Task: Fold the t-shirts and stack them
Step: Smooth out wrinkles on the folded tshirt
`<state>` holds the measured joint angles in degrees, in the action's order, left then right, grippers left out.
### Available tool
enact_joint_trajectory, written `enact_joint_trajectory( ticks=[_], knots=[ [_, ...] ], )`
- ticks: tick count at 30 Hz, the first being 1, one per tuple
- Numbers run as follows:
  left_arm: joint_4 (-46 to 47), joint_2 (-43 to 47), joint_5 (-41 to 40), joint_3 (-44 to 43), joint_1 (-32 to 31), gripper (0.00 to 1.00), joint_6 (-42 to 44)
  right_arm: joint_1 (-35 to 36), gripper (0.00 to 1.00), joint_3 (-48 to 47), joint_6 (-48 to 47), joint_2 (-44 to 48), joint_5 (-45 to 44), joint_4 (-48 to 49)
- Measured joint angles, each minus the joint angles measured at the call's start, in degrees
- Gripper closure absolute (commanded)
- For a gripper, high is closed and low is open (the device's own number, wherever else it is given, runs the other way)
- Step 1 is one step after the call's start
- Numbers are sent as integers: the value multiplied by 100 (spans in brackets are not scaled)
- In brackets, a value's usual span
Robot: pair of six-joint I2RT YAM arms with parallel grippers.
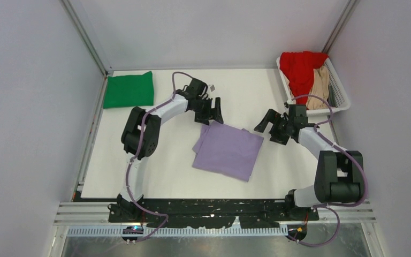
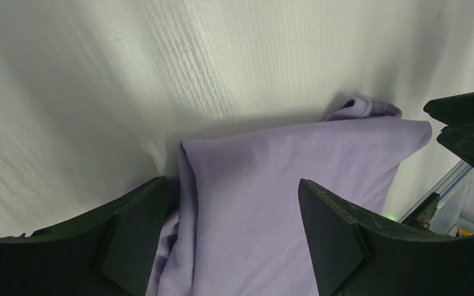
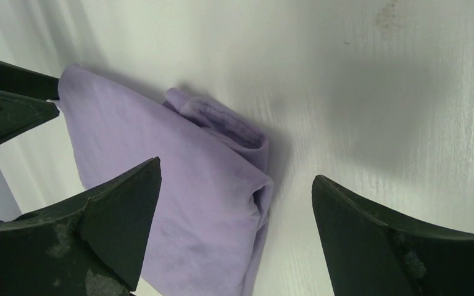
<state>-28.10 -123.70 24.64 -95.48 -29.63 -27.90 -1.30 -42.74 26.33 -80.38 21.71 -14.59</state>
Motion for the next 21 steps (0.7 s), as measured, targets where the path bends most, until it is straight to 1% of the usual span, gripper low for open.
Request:
enact_joint_trajectory(
  ticks=[4,9,10,14,16,17,18,19,20,21],
  knots=[
    [-11,-247,66,-203,-4,25,-20,0,6,22,90,-372,13,267],
    [24,-350,184,-313,-4,34,-61,0,14,46,155,-533,79,476],
    [28,-378,229,-332,-4,36,-66,0,15,61,168,-538,94,518],
    [66,-420,343,-286,-22,49,-144,0,25,116,210,-540,157,616],
    [101,-420,367,-240,-28,53,-170,0,31,157,216,-540,186,643],
    [111,-420,372,-221,-31,55,-184,0,37,170,214,-551,197,649],
    [111,-420,372,-212,-37,58,-192,0,40,192,221,-566,212,680],
    [120,-420,376,-210,-37,61,-203,0,48,199,216,-581,219,686],
    [125,-422,387,-210,-50,65,-219,0,51,216,223,-608,234,710],
    [136,-422,393,-208,-57,68,-227,0,57,229,214,-634,247,730]
  ],
)
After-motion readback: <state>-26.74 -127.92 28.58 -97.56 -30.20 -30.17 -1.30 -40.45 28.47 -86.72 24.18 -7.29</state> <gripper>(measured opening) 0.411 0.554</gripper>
